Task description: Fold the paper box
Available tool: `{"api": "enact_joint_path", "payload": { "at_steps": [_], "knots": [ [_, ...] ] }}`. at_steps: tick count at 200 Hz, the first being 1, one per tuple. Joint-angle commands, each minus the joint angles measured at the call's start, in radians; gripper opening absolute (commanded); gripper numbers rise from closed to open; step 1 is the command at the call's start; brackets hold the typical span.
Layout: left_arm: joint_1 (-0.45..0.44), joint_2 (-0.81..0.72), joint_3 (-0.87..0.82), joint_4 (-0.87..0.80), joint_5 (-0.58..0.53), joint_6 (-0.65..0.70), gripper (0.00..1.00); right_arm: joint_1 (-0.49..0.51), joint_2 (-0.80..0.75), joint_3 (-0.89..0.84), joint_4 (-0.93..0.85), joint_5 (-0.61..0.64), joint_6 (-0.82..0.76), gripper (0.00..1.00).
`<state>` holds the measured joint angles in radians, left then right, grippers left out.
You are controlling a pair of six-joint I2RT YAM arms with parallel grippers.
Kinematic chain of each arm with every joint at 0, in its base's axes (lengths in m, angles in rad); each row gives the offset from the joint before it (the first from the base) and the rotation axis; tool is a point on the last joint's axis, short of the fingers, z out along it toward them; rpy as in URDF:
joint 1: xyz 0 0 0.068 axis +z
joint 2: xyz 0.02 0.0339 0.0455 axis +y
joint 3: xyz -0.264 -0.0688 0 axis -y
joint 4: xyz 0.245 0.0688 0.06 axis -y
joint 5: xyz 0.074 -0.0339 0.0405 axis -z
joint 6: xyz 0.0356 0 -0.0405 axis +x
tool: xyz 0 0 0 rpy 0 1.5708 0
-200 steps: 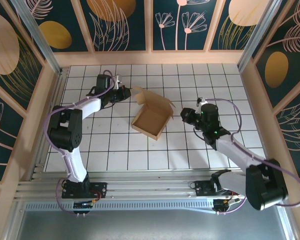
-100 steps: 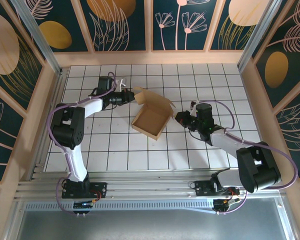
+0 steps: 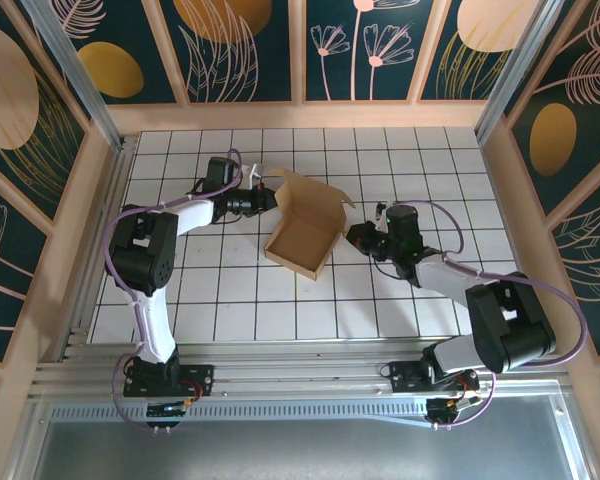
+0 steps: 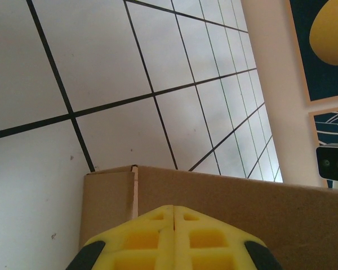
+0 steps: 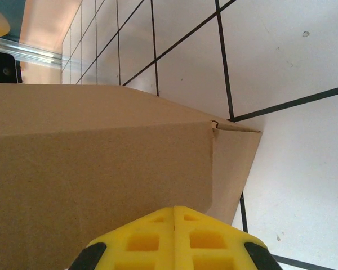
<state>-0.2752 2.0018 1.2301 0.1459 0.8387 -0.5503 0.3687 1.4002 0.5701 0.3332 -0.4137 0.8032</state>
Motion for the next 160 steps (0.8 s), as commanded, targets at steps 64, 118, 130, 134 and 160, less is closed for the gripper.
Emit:
{"api": "enact_joint_path", "payload": {
  "at_steps": [64, 118, 130, 134, 160],
  "knots": [
    [-0.005, -0.058, -0.070, 0.043, 0.028, 0.018, 0.00, 0.043, 0.033, 0.040, 0.021, 0.035, -0.012, 0.00],
    [-0.006, -0.066, -0.111, 0.075, 0.036, 0.009, 0.00, 0.054, 0.063, 0.043, 0.040, 0.035, 0.008, 0.00],
    [-0.008, -0.071, -0.119, 0.078, 0.036, 0.009, 0.00, 0.053, 0.073, 0.044, 0.051, 0.028, 0.037, 0.00],
    [-0.008, -0.073, -0.122, 0.079, 0.035, 0.009, 0.00, 0.054, 0.073, 0.044, 0.056, 0.025, 0.049, 0.01],
    [-0.007, -0.080, -0.133, 0.086, 0.031, 0.007, 0.00, 0.057, 0.080, 0.048, 0.079, 0.028, 0.107, 0.01]
  ]
}}
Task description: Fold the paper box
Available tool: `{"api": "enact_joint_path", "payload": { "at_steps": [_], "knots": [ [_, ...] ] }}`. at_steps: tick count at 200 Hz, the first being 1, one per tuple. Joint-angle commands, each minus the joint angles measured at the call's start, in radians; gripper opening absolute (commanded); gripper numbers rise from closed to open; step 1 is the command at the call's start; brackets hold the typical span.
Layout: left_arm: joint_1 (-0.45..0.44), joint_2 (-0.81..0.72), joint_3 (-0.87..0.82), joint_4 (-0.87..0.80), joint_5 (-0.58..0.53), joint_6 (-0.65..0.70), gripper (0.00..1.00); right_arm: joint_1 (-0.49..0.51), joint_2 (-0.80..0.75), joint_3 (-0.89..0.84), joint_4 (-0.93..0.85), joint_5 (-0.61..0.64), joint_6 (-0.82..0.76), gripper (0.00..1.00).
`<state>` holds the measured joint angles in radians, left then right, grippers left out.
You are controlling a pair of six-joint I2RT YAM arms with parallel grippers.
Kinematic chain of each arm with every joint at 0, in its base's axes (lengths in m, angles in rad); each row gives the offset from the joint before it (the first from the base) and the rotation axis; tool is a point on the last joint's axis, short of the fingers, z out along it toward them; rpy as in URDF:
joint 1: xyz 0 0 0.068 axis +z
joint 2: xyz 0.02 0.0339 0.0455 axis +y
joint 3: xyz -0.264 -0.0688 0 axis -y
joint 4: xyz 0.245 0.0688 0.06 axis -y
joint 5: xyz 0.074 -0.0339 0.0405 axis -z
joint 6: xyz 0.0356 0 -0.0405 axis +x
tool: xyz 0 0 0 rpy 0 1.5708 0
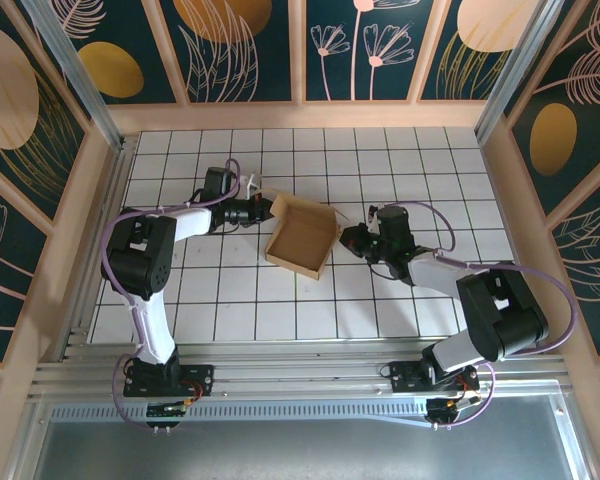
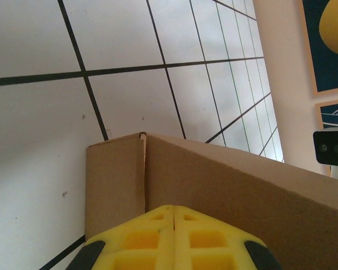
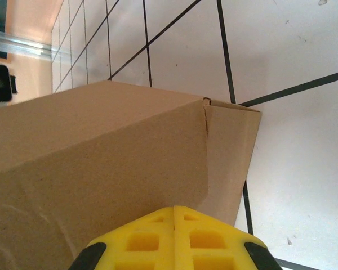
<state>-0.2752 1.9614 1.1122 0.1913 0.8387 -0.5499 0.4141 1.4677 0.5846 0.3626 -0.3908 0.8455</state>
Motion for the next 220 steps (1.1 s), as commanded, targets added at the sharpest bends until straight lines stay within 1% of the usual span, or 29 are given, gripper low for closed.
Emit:
{"api": "enact_joint_path", "payload": {
  "at_steps": [1, 23, 65, 86, 154, 220],
  "knots": [
    [-0.009, -0.040, -0.016, 0.040, 0.031, 0.007, 0.00, 0.012, 0.012, 0.034, 0.050, 0.005, 0.066, 0.01],
    [-0.009, -0.039, -0.017, 0.045, 0.033, 0.002, 0.00, 0.019, 0.022, 0.055, 0.047, 0.003, 0.069, 0.01],
    [-0.013, -0.044, -0.017, 0.045, 0.031, 0.002, 0.00, 0.017, 0.059, 0.079, 0.069, -0.048, 0.089, 0.02],
    [-0.013, -0.049, -0.017, 0.039, 0.028, 0.005, 0.00, 0.018, 0.081, 0.092, 0.057, -0.054, 0.103, 0.02],
    [-0.013, -0.053, -0.017, 0.037, 0.026, 0.005, 0.00, 0.020, 0.121, 0.102, 0.055, -0.062, 0.120, 0.02],
    [-0.012, -0.053, -0.025, 0.039, 0.023, 0.007, 0.00, 0.030, 0.144, 0.129, 0.015, -0.030, 0.082, 0.02]
  ]
}}
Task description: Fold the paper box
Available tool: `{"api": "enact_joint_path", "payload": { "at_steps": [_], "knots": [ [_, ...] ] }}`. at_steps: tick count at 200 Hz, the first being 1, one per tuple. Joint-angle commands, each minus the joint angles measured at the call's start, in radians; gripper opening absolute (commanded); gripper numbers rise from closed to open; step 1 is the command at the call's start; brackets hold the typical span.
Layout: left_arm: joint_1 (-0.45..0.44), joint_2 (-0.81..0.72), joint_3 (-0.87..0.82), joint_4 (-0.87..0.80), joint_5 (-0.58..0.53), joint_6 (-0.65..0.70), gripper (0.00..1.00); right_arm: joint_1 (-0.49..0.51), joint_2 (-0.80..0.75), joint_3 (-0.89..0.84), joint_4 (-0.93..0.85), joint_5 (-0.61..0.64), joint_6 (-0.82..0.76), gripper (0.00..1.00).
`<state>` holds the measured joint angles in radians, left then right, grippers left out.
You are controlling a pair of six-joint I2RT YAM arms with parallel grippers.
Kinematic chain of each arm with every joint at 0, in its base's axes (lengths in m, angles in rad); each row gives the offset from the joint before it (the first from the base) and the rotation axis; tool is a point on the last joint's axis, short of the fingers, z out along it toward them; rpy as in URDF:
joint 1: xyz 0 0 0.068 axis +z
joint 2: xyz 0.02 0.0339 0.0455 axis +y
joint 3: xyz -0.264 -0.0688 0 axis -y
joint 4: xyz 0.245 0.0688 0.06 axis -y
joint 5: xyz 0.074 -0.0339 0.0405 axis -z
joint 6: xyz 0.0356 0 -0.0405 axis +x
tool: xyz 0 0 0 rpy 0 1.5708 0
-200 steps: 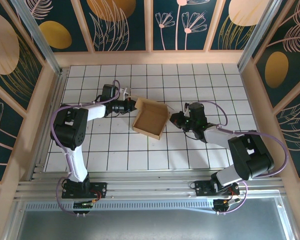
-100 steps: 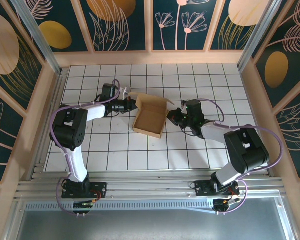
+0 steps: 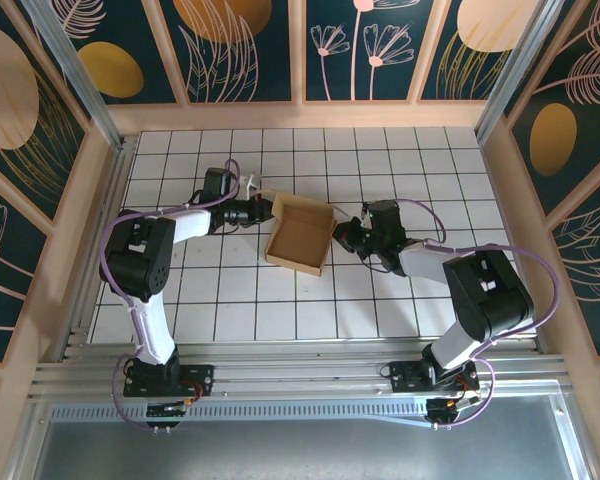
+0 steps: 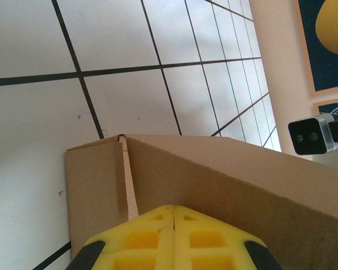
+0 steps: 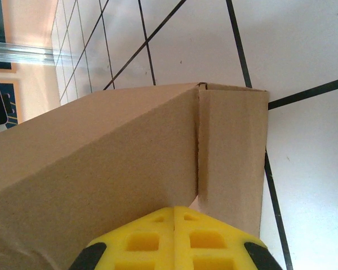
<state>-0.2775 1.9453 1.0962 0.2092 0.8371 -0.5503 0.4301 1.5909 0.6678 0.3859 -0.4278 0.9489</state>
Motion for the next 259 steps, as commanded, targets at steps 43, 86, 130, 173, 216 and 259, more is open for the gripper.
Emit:
{"api": "enact_joint_path", "payload": {
  "at_steps": [43, 86, 130, 173, 216, 259],
  "knots": [
    [-0.011, -0.049, -0.023, 0.010, -0.003, 0.020, 0.00, 0.033, 0.027, 0.072, -0.095, 0.078, -0.093, 0.00],
    [-0.010, -0.063, -0.025, -0.059, -0.122, 0.087, 0.00, 0.052, 0.019, 0.069, -0.160, 0.168, -0.166, 0.00],
    [-0.011, -0.065, -0.014, -0.117, -0.187, 0.135, 0.00, 0.053, -0.027, 0.070, -0.201, 0.221, -0.213, 0.01],
    [-0.011, -0.070, -0.036, -0.101, -0.203, 0.132, 0.00, 0.052, -0.099, 0.044, -0.199, 0.251, -0.236, 0.02],
    [-0.008, -0.168, -0.076, -0.119, -0.349, 0.096, 0.02, 0.042, -0.244, 0.011, -0.274, 0.350, -0.244, 0.03],
    [0.013, -0.469, -0.160, -0.171, -0.626, 0.030, 0.08, -0.081, -0.475, 0.056, -0.310, 0.341, -0.330, 0.09]
  ]
}}
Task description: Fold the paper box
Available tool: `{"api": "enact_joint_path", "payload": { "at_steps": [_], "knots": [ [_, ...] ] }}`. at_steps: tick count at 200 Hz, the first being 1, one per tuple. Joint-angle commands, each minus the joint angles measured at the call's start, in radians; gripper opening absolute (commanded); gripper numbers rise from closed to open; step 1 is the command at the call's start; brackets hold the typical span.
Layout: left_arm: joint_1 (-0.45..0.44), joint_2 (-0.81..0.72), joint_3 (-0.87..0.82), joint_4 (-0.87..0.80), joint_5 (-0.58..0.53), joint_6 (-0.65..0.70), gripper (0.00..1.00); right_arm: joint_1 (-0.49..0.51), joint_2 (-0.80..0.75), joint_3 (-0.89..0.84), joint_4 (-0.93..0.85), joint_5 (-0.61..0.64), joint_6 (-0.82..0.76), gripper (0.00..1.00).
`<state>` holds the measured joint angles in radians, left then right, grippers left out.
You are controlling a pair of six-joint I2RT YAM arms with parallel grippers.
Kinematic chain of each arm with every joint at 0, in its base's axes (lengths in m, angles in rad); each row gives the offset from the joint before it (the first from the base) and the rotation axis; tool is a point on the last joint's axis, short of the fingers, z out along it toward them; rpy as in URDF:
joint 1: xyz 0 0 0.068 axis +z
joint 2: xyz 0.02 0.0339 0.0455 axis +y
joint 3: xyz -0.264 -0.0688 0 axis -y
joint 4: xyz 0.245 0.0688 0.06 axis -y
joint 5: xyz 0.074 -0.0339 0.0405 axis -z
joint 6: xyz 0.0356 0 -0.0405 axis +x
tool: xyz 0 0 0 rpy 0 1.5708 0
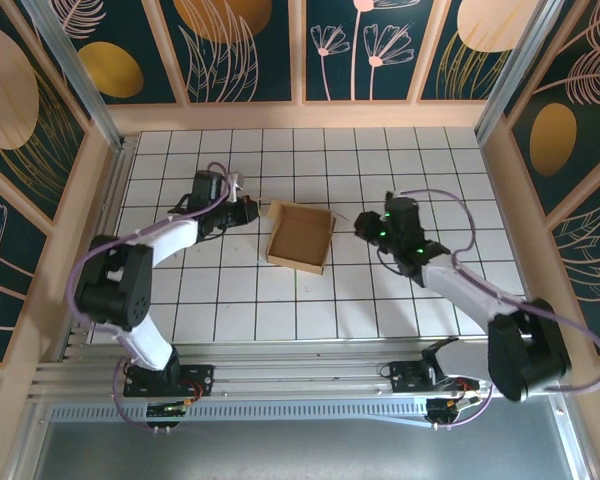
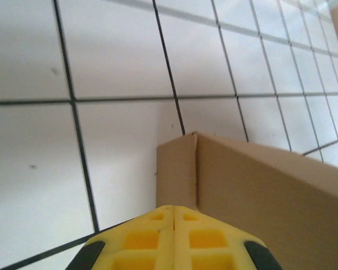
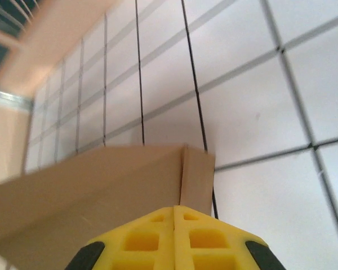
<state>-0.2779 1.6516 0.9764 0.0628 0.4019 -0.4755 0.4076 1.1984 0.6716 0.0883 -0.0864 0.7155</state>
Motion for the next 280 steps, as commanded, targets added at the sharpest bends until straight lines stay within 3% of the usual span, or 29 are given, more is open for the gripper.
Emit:
{"api": "enact_joint_path", "payload": {
  "at_steps": [1, 20, 41, 57, 108, 139, 210, 253, 280],
  "knots": [
    [0.013, -0.183, -0.044, -0.024, -0.195, -0.045, 0.08, -0.059, -0.082, 0.061, -0.015, -0.008, -0.105, 0.10],
    [0.013, -0.334, -0.102, 0.006, -0.177, -0.054, 0.26, -0.058, 0.024, 0.258, -0.121, -0.193, -0.249, 0.14],
    [0.012, -0.466, -0.129, -0.009, -0.112, -0.050, 0.46, -0.043, 0.173, 0.422, -0.175, -0.435, -0.303, 0.16],
    [0.011, -0.530, -0.124, -0.067, -0.089, -0.037, 0.55, -0.002, 0.253, 0.491, -0.171, -0.510, -0.320, 0.17],
    [0.011, -0.680, -0.140, -0.174, -0.172, 0.005, 0.65, 0.133, 0.466, 0.626, -0.288, -0.497, -0.397, 0.16],
    [0.011, -0.707, -0.149, -0.186, -0.210, 0.014, 0.68, 0.176, 0.489, 0.533, -0.253, -0.440, -0.404, 0.14],
    [0.011, -0.656, -0.188, -0.164, -0.187, -0.021, 0.74, 0.213, 0.557, 0.286, -0.082, -0.350, -0.403, 0.15],
    [0.012, -0.566, -0.205, -0.178, -0.142, -0.033, 0.77, 0.213, 0.515, 0.281, -0.083, -0.309, -0.403, 0.21],
    [0.011, -0.499, -0.212, -0.167, -0.077, -0.046, 0.80, 0.212, 0.363, 0.277, -0.071, -0.292, -0.387, 0.31]
  ]
}}
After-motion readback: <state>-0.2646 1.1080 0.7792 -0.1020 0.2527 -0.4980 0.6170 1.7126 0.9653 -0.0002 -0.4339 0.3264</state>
